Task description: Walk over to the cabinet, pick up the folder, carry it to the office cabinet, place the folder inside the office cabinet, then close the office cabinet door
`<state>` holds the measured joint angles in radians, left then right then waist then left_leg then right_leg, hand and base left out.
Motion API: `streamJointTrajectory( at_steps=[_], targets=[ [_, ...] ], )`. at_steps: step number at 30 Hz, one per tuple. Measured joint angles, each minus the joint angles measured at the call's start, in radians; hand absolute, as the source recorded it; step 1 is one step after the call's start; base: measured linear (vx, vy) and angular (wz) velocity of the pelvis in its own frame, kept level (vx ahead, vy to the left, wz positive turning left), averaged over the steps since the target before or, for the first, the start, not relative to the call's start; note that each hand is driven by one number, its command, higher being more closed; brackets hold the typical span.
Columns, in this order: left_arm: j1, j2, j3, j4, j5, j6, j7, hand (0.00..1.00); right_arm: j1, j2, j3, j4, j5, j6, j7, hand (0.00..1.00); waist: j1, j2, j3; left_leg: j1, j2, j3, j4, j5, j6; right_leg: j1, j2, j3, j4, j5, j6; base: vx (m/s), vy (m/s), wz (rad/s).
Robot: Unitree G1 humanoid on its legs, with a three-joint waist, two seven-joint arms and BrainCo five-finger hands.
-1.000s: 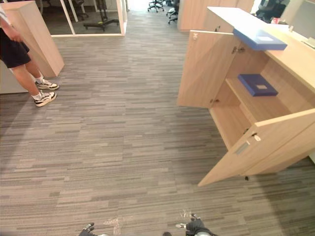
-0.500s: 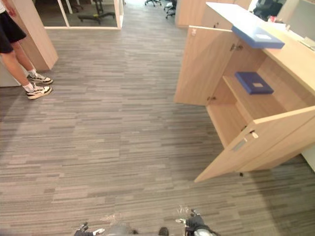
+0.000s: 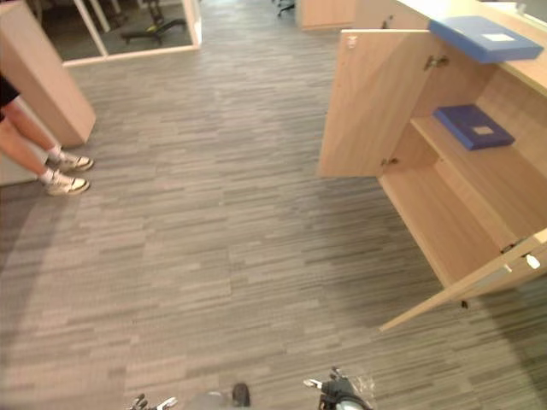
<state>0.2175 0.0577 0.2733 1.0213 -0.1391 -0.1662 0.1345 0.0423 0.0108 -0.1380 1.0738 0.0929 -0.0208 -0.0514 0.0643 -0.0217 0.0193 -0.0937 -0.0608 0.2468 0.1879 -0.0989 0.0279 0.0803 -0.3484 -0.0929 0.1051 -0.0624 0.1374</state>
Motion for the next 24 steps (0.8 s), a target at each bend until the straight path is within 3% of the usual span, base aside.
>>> streamJointTrajectory(
  at_steps=[2, 3, 4, 6, 7, 8, 11, 12, 13, 14, 16, 18, 19, 21, 24],
  targets=[
    [-0.006, 0.003, -0.039, 0.004, 0.022, 0.001, -0.001, 0.00, -0.003, 0.001, -0.039, -0.005, -0.001, 0.001, 0.004, 0.00, -0.002, 0.012, -0.006, 0.052, -0.022, -0.020, -0.019, -0.005, 0.006, -0.091, -0.022, 0.028, 0.222, 0.000, 0.000, 0.30, 0.208, -0.30],
    [-0.009, 0.012, -0.060, 0.003, 0.027, 0.000, -0.002, 0.00, -0.011, 0.000, -0.065, -0.026, -0.001, 0.000, 0.004, 0.00, -0.006, 0.010, 0.005, 0.122, -0.036, -0.054, -0.051, -0.005, 0.006, -0.189, -0.059, 0.027, 0.481, 0.024, -0.064, 0.29, 0.189, 0.16],
    [-0.021, 0.017, -0.073, 0.000, 0.028, -0.001, -0.002, 0.00, -0.013, -0.001, -0.074, -0.043, 0.000, -0.001, -0.003, 0.00, -0.027, 0.014, 0.024, 0.195, -0.053, -0.088, -0.074, -0.022, 0.035, -0.253, -0.099, 0.001, 0.698, 0.027, -0.131, 0.26, 0.147, 0.35],
    [-0.041, 0.017, -0.080, -0.012, 0.027, -0.002, -0.001, 0.00, -0.028, 0.001, -0.063, -0.055, 0.001, -0.002, -0.009, 0.00, -0.043, 0.001, 0.036, 0.274, -0.057, -0.105, -0.111, -0.041, 0.046, -0.320, -0.103, -0.056, 0.835, -0.043, -0.121, 0.22, 0.079, 0.44],
    [-0.051, 0.016, -0.096, -0.019, 0.027, -0.008, -0.002, 0.00, -0.036, 0.009, -0.056, -0.057, 0.003, -0.005, -0.009, 0.00, -0.043, 0.004, 0.052, 0.308, -0.035, -0.111, -0.120, -0.049, 0.033, -0.352, -0.051, -0.112, 0.806, -0.102, -0.113, 0.19, 0.023, 0.23],
    [-0.056, 0.014, -0.096, -0.020, 0.027, -0.010, -0.003, 0.00, -0.041, 0.015, -0.056, -0.059, 0.004, -0.009, -0.009, 0.00, -0.044, 0.003, 0.058, 0.323, -0.025, -0.114, -0.121, -0.051, 0.031, -0.365, -0.022, -0.136, 0.774, -0.116, -0.110, 0.17, -0.032, 0.18],
    [-0.087, -0.005, -0.097, -0.018, 0.032, -0.012, -0.006, 0.00, -0.073, 0.034, -0.057, -0.057, 0.005, -0.020, -0.010, 0.00, -0.050, 0.001, 0.091, 0.365, 0.032, -0.143, -0.135, -0.100, 0.017, -0.411, 0.154, -0.193, 0.481, -0.102, -0.112, 0.21, -0.124, 0.32],
    [-0.091, -0.011, -0.097, -0.018, 0.034, -0.012, -0.006, 0.00, -0.074, 0.035, -0.058, -0.054, 0.006, -0.019, -0.010, 0.00, -0.050, -0.003, 0.094, 0.373, 0.034, -0.149, -0.136, -0.108, 0.008, -0.408, 0.177, -0.192, 0.415, -0.079, -0.120, 0.18, -0.203, 0.30],
    [-0.096, -0.024, -0.091, -0.018, 0.047, -0.012, -0.010, 0.00, -0.067, 0.036, -0.058, -0.048, 0.007, -0.020, -0.010, 0.00, -0.051, -0.016, 0.093, 0.389, 0.026, -0.165, -0.136, -0.127, -0.005, -0.405, 0.207, -0.186, 0.326, -0.009, -0.140, 0.24, -0.245, 0.33],
    [-0.106, -0.035, -0.085, -0.009, 0.069, -0.010, -0.014, 0.00, -0.072, 0.026, -0.058, -0.048, 0.007, -0.020, -0.009, 0.00, -0.054, -0.009, 0.097, 0.412, 0.034, -0.186, -0.131, -0.153, -0.016, -0.402, 0.220, -0.170, 0.340, 0.037, -0.182, 0.35, -0.278, 0.28],
    [-0.101, -0.071, -0.062, -0.010, 0.082, -0.007, -0.016, 0.00, -0.077, 0.009, -0.063, -0.043, 0.006, -0.020, -0.009, 0.00, -0.056, 0.039, 0.092, 0.405, 0.080, -0.197, -0.101, -0.165, -0.033, -0.387, 0.256, -0.198, 0.327, -0.010, -0.174, 0.37, -0.228, 0.18],
    [-0.105, -0.079, -0.038, -0.011, 0.086, -0.005, -0.016, 0.00, -0.079, 0.007, -0.076, -0.035, 0.004, -0.019, -0.009, 0.00, -0.055, 0.048, 0.092, 0.366, 0.119, -0.215, -0.008, -0.186, -0.055, -0.353, 0.286, -0.231, 0.300, -0.035, -0.184, 0.35, -0.211, 0.26],
    [-0.107, -0.078, -0.025, -0.012, 0.086, -0.002, -0.016, 0.00, -0.079, 0.007, -0.076, -0.027, 0.004, -0.018, -0.009, 0.00, -0.056, 0.046, 0.093, 0.342, 0.139, -0.227, 0.064, -0.193, -0.061, -0.321, 0.304, -0.246, 0.274, -0.044, -0.184, 0.38, -0.225, 0.44],
    [-0.106, -0.082, 0.010, -0.030, 0.062, 0.002, -0.015, 0.00, -0.066, 0.005, -0.074, -0.019, 0.005, -0.017, -0.010, 0.00, -0.055, 0.048, 0.097, 0.213, 0.195, -0.254, 0.418, -0.187, -0.088, -0.211, 0.350, -0.288, 0.199, -0.064, -0.196, 0.39, -0.241, 0.49],
    [-0.096, -0.090, 0.043, -0.072, 0.055, 0.002, -0.011, 0.00, -0.067, 0.007, -0.068, -0.017, 0.004, -0.010, -0.010, 0.00, -0.043, 0.055, 0.109, 0.018, 0.256, -0.246, 0.817, -0.158, -0.112, -0.122, 0.391, -0.298, 0.160, -0.095, -0.200, 0.29, -0.114, 0.09]
  ],
)
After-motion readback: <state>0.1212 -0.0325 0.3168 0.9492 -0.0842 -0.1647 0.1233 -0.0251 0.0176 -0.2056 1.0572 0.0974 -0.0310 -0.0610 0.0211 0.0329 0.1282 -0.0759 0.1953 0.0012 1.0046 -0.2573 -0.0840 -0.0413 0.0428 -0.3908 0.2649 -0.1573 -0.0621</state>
